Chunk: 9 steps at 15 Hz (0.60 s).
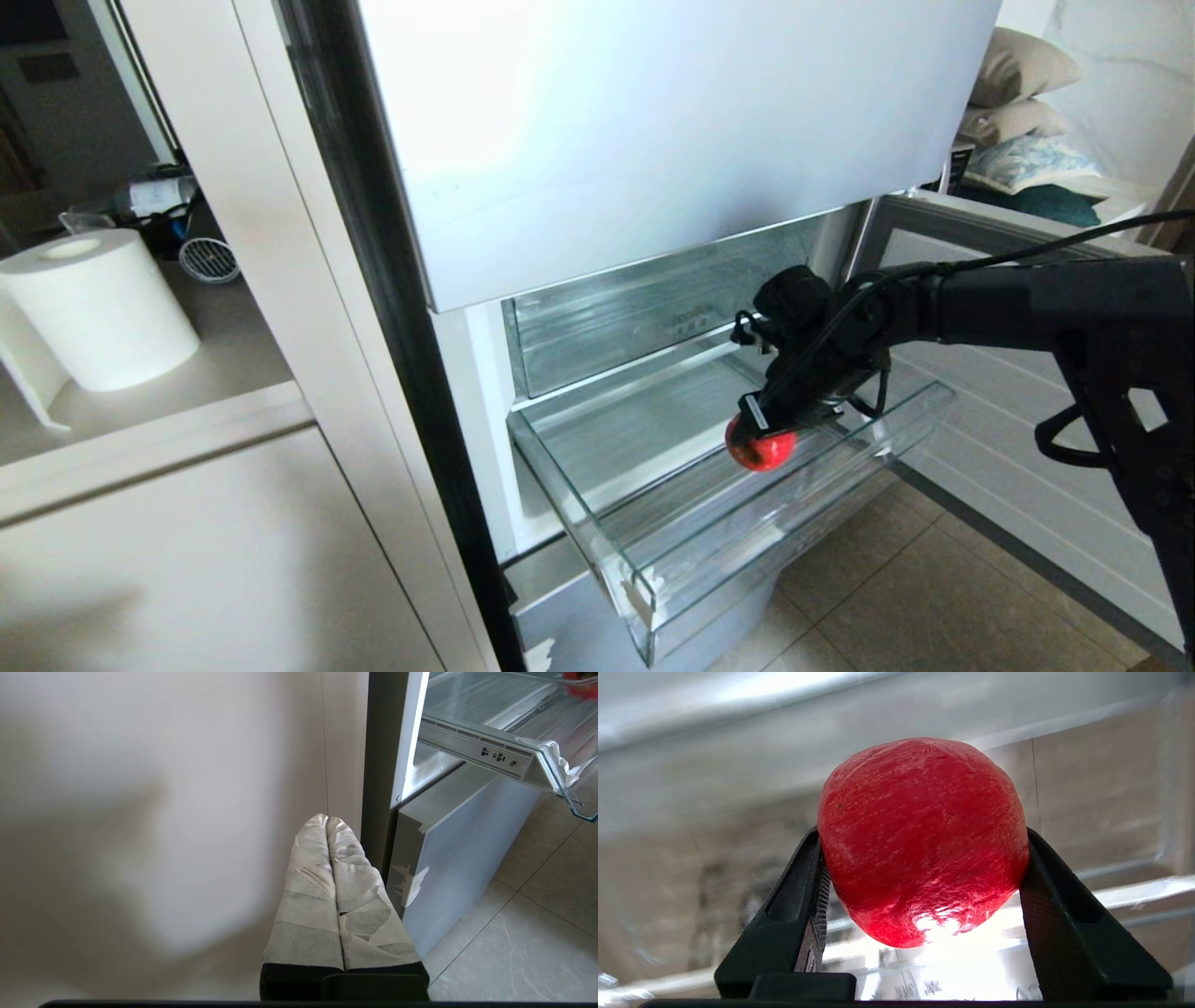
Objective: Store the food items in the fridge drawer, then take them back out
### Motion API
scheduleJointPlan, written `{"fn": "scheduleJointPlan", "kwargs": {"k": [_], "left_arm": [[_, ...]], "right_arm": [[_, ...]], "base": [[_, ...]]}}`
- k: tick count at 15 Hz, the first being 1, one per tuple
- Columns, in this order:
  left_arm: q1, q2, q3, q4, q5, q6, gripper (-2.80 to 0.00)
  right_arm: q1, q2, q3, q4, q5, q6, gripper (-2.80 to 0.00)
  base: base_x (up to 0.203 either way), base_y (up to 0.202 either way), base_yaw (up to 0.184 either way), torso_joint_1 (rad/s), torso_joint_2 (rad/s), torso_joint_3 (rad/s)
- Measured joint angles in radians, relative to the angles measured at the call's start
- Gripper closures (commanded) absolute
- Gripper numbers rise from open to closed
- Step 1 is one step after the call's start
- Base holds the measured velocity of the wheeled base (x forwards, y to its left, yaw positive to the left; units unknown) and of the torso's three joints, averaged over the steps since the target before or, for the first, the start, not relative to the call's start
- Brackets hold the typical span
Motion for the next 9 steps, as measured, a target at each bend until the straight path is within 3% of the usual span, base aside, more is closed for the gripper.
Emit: {"fn": "scheduleJointPlan", "kwargs": {"k": [9], "left_arm": [[0.000, 0.000, 0.000, 0.000, 0.000, 0.000, 0.00]], "right_arm": [[-0.001, -0.211, 0.076, -0.040, 0.001, 0.087, 0.00]], "base": [[0.000, 0.000, 0.000, 0.000, 0.00, 0.000]]}}
